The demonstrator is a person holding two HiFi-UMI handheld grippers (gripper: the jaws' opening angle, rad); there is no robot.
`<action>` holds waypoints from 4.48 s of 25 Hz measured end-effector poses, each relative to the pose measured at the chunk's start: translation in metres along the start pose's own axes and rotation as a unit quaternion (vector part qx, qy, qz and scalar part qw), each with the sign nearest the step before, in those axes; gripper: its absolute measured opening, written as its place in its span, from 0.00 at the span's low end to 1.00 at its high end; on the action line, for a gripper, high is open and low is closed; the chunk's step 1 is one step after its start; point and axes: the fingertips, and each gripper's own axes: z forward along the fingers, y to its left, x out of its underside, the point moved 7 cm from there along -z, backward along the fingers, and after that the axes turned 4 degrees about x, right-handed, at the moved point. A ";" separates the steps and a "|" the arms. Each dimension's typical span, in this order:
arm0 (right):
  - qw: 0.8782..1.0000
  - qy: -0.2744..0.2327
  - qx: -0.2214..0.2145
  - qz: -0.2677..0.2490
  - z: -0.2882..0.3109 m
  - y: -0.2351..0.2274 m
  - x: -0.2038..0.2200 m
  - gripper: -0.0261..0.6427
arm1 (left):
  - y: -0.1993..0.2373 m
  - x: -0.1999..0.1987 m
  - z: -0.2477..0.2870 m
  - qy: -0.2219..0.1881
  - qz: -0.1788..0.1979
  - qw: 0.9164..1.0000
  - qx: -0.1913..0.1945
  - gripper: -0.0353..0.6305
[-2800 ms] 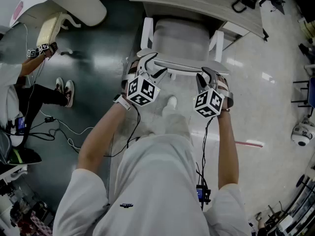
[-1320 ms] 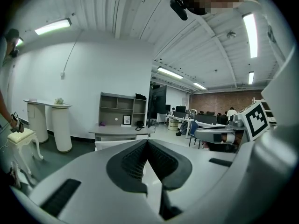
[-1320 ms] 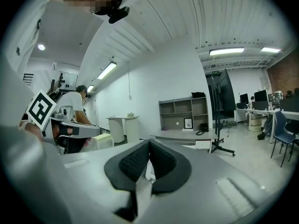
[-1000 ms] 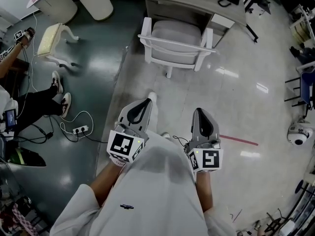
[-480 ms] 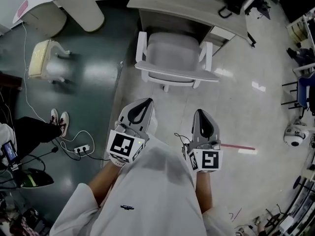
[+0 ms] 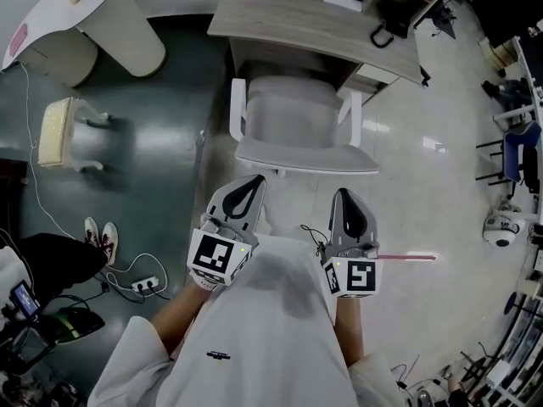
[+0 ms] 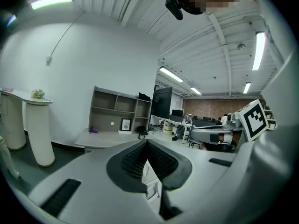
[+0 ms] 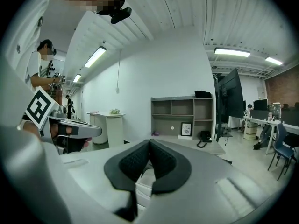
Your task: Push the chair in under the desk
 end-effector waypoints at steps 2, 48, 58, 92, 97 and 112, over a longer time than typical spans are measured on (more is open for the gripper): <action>1.000 -0.008 -0.017 -0.001 0.006 0.004 -0.005 0.06 | 0.006 0.000 0.005 0.004 -0.005 1.000 0.002 0.06; 0.891 0.236 -0.313 -0.229 0.108 -0.042 0.130 0.36 | -0.008 0.097 0.137 0.296 0.163 0.918 0.209 0.47; 0.840 0.275 -0.356 -0.303 0.123 -0.039 0.172 0.36 | 0.003 0.139 0.158 0.366 0.227 0.871 0.237 0.49; 0.753 0.352 -0.387 -0.398 0.136 -0.040 0.198 0.17 | 0.003 0.164 0.178 0.471 0.329 0.790 0.215 0.24; 0.744 0.366 -0.361 -0.427 0.134 -0.038 0.196 0.17 | 0.001 0.158 0.175 0.471 0.317 0.796 0.208 0.25; 0.752 0.340 -0.342 -0.450 0.120 -0.035 0.173 0.19 | 0.006 0.153 0.166 0.454 0.297 0.807 0.233 0.23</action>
